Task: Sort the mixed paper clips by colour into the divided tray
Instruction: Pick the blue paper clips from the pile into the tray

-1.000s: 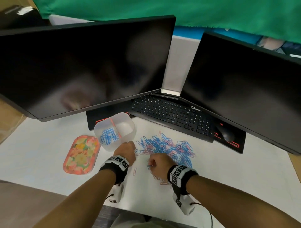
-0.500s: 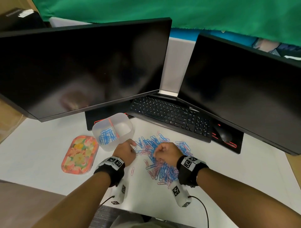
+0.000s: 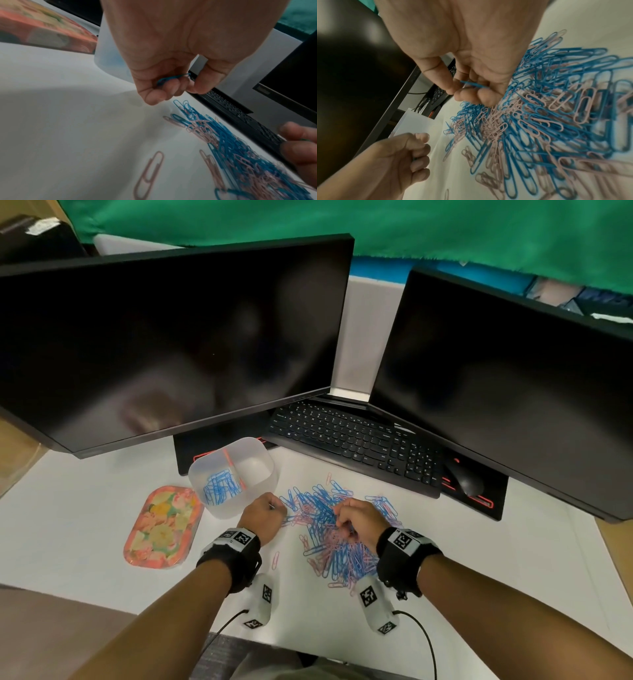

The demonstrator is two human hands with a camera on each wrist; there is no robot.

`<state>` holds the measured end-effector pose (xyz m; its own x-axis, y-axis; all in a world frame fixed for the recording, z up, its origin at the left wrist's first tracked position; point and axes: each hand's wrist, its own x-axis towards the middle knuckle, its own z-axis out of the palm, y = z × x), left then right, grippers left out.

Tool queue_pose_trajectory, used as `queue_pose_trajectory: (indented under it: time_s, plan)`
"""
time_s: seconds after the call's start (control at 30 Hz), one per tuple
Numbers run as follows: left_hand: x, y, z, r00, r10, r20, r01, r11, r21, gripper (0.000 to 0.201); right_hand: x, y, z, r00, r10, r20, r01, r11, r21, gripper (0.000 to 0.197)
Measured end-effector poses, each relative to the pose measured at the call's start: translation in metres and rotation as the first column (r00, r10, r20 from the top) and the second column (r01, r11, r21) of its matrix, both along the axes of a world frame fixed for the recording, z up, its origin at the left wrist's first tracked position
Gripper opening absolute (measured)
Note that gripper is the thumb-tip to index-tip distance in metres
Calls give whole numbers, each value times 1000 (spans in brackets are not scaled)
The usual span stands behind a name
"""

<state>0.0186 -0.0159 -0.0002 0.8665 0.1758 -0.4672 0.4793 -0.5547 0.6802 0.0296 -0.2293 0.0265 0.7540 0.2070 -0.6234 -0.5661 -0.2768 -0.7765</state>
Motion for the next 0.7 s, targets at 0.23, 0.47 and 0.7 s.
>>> queue_pose_trajectory:
  time_s: [0.23,0.47,0.7]
  plan:
    - [-1,-1,-5,929,-368,-33,356,870,340,24,-2,16,-1,762,602,240,-371,708,-601,23]
    - [0,-3,-2,915,-397,-76,394,834,387,8,18,36,-12,435,871,227,-420,420,-805,35]
    - [-5,4,2,930,-362,-68,365,877,313,5,28,32,-18,340,915,217,-412,352,-840,21]
